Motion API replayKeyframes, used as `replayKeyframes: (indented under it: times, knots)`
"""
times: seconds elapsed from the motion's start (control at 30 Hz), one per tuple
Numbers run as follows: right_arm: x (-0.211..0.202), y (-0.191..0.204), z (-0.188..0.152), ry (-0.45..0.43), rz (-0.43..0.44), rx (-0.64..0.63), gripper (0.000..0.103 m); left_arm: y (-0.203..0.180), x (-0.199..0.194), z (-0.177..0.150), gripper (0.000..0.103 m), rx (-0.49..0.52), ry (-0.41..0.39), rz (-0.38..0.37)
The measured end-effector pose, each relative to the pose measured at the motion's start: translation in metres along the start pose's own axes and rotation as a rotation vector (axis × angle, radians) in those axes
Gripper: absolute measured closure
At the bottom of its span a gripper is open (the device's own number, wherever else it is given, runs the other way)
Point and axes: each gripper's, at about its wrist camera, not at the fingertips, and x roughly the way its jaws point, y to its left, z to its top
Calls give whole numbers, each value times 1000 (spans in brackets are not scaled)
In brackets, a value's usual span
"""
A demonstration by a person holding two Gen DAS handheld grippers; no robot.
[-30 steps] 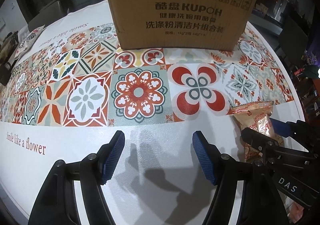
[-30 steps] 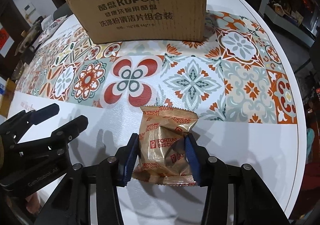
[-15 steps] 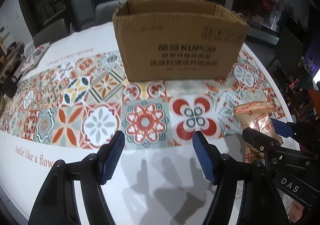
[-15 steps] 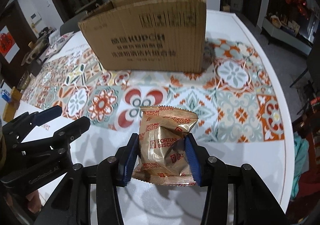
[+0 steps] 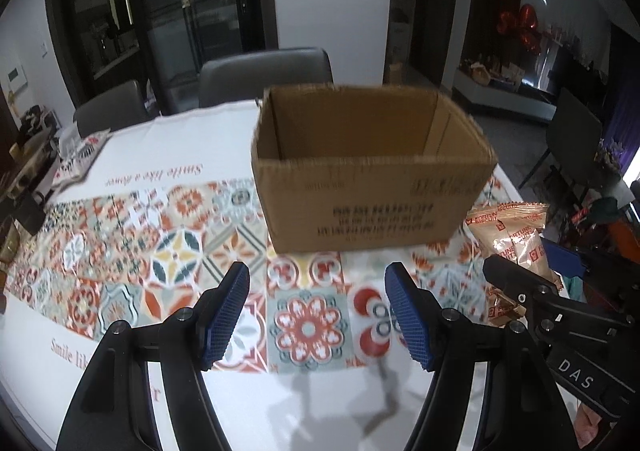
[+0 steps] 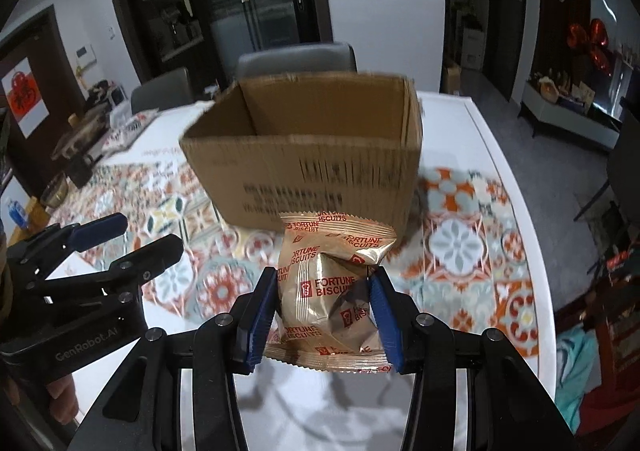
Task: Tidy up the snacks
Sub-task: 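Carry the biscuit packet into the box and open the right tool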
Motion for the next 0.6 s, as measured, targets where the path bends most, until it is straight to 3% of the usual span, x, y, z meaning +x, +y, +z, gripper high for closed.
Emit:
replayKeyframes:
  times: [0.37, 0.6]
  knots:
    - [-15, 10, 61, -89, -12, -27, 56, 14, -6, 50, 34, 24, -26, 2]
    - [-13, 10, 96, -93, -27, -43, 56, 19, 0, 82, 34, 50, 0, 2]
